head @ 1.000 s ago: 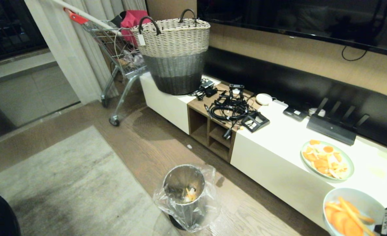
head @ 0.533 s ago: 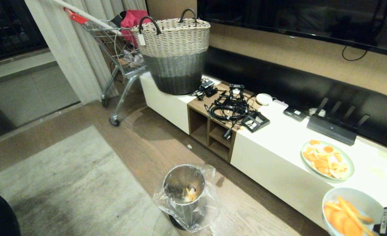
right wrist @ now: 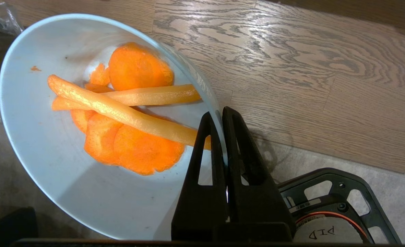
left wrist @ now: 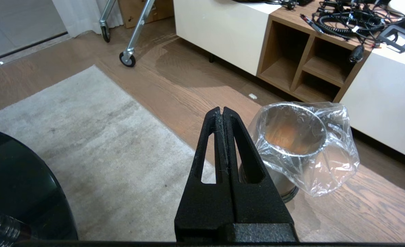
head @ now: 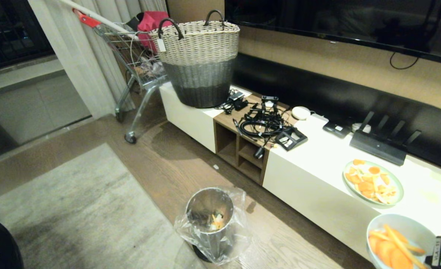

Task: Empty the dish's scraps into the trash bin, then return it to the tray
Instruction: Move the bowl over the trash can

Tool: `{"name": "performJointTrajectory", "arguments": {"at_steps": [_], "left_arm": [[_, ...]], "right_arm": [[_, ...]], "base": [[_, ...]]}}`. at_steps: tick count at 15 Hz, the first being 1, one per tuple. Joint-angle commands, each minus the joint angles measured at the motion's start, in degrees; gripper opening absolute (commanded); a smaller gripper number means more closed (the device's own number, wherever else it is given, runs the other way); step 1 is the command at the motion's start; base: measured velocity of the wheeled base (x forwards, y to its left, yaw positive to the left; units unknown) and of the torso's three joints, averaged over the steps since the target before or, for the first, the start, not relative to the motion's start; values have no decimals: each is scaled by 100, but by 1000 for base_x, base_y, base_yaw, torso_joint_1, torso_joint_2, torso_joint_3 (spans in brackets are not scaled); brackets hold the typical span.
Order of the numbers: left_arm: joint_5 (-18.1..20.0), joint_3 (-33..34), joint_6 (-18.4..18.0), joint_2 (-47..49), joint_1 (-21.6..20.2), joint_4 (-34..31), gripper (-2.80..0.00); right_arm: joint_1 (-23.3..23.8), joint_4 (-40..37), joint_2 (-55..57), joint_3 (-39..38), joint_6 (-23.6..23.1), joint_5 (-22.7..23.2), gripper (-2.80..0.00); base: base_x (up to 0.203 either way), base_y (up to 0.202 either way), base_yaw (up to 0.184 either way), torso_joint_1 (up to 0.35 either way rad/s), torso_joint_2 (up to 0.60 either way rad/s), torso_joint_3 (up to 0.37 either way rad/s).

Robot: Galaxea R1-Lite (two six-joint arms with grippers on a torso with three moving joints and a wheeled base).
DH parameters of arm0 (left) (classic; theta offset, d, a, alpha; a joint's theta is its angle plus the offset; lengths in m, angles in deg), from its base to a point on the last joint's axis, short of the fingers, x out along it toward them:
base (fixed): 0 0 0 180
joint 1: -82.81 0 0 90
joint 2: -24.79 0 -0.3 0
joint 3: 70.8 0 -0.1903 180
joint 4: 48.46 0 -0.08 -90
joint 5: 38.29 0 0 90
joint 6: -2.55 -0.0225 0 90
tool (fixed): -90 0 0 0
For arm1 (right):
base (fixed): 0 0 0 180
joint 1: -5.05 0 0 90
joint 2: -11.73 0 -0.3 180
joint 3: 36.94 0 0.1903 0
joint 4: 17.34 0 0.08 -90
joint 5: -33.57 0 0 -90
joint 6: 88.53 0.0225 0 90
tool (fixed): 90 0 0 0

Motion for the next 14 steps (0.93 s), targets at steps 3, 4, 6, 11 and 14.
{"name": "performJointTrajectory", "arguments": {"at_steps": [3,4,6,11,14], "left_arm": [[-2,0,3,-2,0,2,-280],[-2,0,3,-2,0,2,-280],[6,0,3,-2,0,2,-280],[15,0,3,-2,0,2,-280],[24,0,-6,-2,0,2,-280]], "right_arm": [[4,2,11,-86,36,-17,-280],[0,0,-1,-131,48,-17,-280],[-3,2,-15,-166,44,-26,-280],[-4,-7,-42,-175,44,-26,-280],[-4,-7,-51,-174,36,-45,-280]], "base": [[0,0,0,0,0,0],[0,0,0,0,0,0],[0,0,0,0,0,0],[0,0,0,0,0,0],[0,0,0,0,0,0]]}}
